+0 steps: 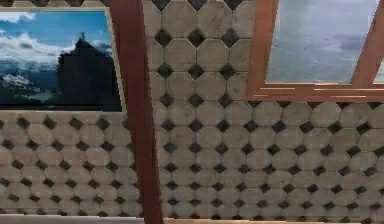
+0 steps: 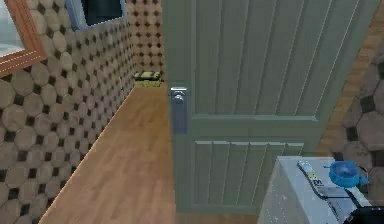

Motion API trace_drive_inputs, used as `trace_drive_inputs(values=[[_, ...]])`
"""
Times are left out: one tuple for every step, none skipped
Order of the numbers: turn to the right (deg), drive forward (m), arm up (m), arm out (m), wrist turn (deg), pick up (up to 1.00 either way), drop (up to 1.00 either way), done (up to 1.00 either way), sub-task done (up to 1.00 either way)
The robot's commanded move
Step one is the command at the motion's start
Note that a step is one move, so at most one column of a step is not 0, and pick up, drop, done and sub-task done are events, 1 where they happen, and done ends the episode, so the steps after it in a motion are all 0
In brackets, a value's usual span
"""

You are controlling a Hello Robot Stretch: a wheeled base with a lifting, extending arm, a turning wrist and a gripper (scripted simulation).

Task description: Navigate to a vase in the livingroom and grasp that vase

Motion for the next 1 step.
trace_drive_inputs(values=[[0.0,0.3,0.0,0.0,0.0,0.0,0.0,0.0,0.0]])
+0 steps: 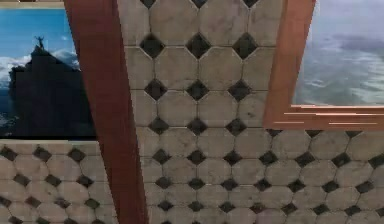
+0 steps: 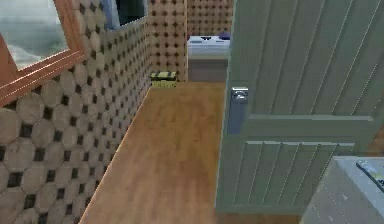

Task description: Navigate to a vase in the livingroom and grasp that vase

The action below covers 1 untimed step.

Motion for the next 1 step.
trace_drive_inputs(values=[[-45.0,0.0,0.0,0.0,0.0,0.0,0.0,0.0,0.0]])
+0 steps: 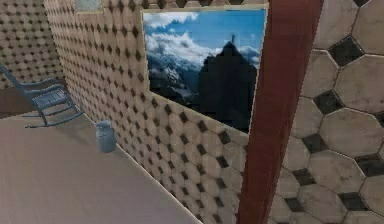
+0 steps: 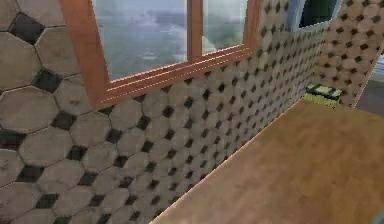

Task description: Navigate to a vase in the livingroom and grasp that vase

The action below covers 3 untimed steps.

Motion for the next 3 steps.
trace_drive_inputs(values=[[-27.0,0.0,0.0,0.0,0.0,0.0,0.0,0.0,0.0],[0.0,1.0,0.0,0.0,0.0,0.0,0.0,0.0,0.0],[-9.0,0.0,0.0,0.0,0.0,0.0,0.0,0.0,0.0]])
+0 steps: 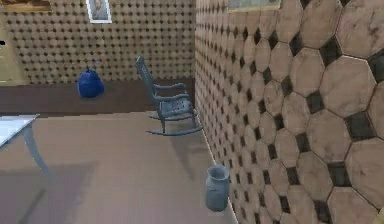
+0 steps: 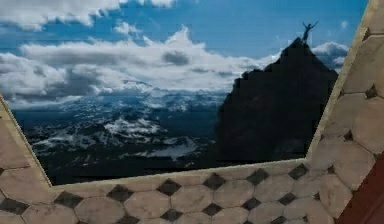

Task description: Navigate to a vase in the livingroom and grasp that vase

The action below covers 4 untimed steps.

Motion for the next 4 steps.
trace_drive_inputs(values=[[0.0,0.05,0.0,0.0,0.0,0.0,0.0,0.0,0.0],[-6.0,0.0,0.0,0.0,0.0,0.0,0.0,0.0,0.0],[0.0,0.3,0.0,0.0,0.0,0.0,0.0,0.0,0.0],[-45.0,0.0,0.0,0.0,0.0,0.0,0.0,0.0,0.0]])
